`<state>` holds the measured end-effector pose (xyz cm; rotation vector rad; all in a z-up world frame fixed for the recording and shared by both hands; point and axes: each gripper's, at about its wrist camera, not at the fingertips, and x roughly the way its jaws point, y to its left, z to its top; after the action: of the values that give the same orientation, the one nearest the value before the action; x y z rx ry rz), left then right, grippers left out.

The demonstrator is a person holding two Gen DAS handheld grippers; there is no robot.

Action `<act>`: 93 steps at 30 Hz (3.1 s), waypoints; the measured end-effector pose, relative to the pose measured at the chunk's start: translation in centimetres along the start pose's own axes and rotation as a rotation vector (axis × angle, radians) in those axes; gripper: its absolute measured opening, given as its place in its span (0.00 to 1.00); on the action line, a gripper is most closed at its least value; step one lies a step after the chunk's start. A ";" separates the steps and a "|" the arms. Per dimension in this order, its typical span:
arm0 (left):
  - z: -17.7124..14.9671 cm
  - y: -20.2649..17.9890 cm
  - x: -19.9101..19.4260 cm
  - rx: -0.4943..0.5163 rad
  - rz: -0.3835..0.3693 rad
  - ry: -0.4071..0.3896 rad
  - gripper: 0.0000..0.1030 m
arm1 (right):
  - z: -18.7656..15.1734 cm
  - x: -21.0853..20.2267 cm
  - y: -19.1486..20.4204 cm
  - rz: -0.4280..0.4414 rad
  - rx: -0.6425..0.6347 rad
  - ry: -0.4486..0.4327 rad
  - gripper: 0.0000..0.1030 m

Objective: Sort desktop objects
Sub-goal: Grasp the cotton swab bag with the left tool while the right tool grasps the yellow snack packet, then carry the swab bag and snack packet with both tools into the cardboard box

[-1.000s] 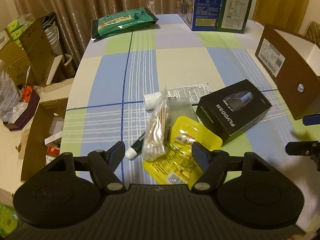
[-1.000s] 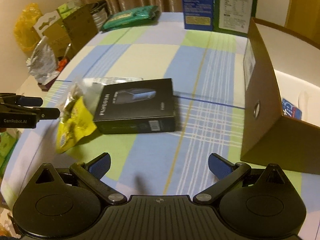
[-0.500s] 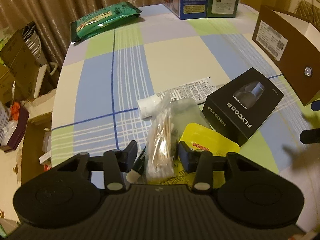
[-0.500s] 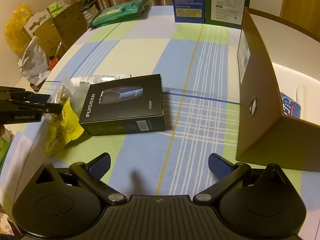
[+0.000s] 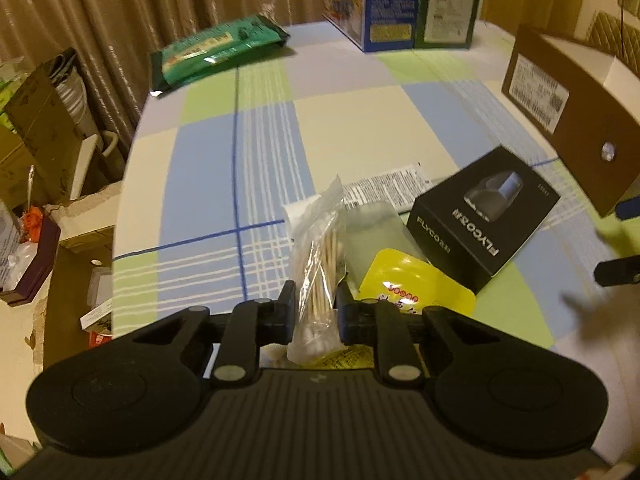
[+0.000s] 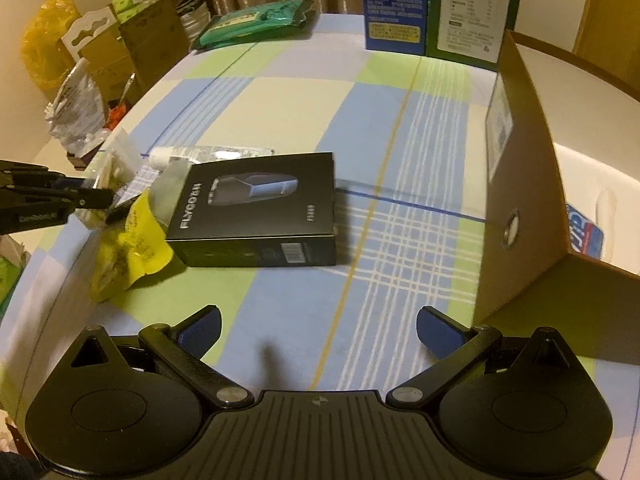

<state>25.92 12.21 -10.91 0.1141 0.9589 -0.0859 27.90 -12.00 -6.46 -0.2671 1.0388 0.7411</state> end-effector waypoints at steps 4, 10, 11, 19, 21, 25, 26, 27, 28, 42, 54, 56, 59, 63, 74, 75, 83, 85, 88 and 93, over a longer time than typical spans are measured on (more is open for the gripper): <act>-0.7 1.0 -1.9 -0.057 0.000 -0.013 0.15 | 0.0 0.2 1.7 0.068 -0.056 -0.022 0.98; -2.8 1.9 -3.7 -0.123 0.014 0.002 0.15 | 0.7 0.5 5.0 0.163 -0.185 -0.079 0.93; -3.2 2.1 -3.9 -0.136 0.012 0.007 0.15 | 0.9 0.6 5.6 0.188 -0.210 -0.087 0.82; -5.8 3.5 -5.0 -0.206 0.032 0.028 0.15 | 2.6 3.1 8.8 0.301 -0.346 -0.096 0.45; -6.3 3.9 -5.3 -0.224 0.040 0.033 0.15 | 3.1 3.7 9.2 0.306 -0.371 -0.101 0.41; -7.2 4.7 -5.6 -0.254 0.056 0.046 0.15 | 4.2 5.3 9.8 0.320 -0.413 -0.099 0.38; -7.4 4.9 -5.6 -0.260 0.058 0.048 0.15 | 4.5 5.9 9.9 0.322 -0.418 -0.095 0.38; -7.5 5.0 -5.7 -0.265 0.059 0.049 0.15 | 4.8 6.4 9.9 0.325 -0.423 -0.093 0.38; -7.6 5.1 -5.7 -0.268 0.058 0.051 0.15 | 5.0 6.8 9.8 0.329 -0.423 -0.090 0.38; -8.0 4.3 -5.6 -0.274 0.043 0.058 0.15 | 5.3 4.6 8.8 0.537 -0.320 -0.057 0.00; -7.5 2.7 -5.0 -0.257 0.002 0.066 0.15 | 3.0 2.4 10.5 0.490 -0.315 0.041 0.00; -7.6 2.8 -5.0 -0.258 0.004 0.065 0.15 | 3.0 2.7 10.9 0.507 -0.308 0.054 0.00; -7.9 3.2 -5.2 -0.265 0.010 0.062 0.15 | 2.8 3.9 11.3 0.521 -0.296 0.096 0.04; -8.7 3.9 -5.8 -0.289 0.024 0.063 0.15 | 2.1 5.4 11.4 0.433 -0.303 0.124 0.49; -11.6 5.9 -7.5 -0.362 0.070 0.077 0.15 | -1.1 3.8 16.4 0.450 -0.844 -0.035 0.88; -11.9 6.0 -7.6 -0.368 0.073 0.076 0.15 | -1.7 4.0 17.0 0.449 -0.925 -0.043 0.90; -13.2 6.1 -8.9 -0.395 0.091 0.070 0.15 | -3.9 8.4 19.1 0.467 -1.314 0.060 0.92; -13.5 6.1 -9.2 -0.401 0.094 0.069 0.15 | -3.5 9.2 19.1 0.484 -1.325 0.087 0.91; -13.8 6.1 -9.5 -0.408 0.098 0.068 0.15 | -2.5 10.1 18.8 0.548 -1.287 0.162 0.80; -14.2 6.0 -9.7 -0.420 0.106 0.069 0.15 | -1.9 9.7 18.6 0.552 -1.233 0.206 0.69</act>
<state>9.63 20.25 -10.65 -0.2204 1.0194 0.2178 17.01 4.79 -13.19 -1.1538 0.7192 1.8461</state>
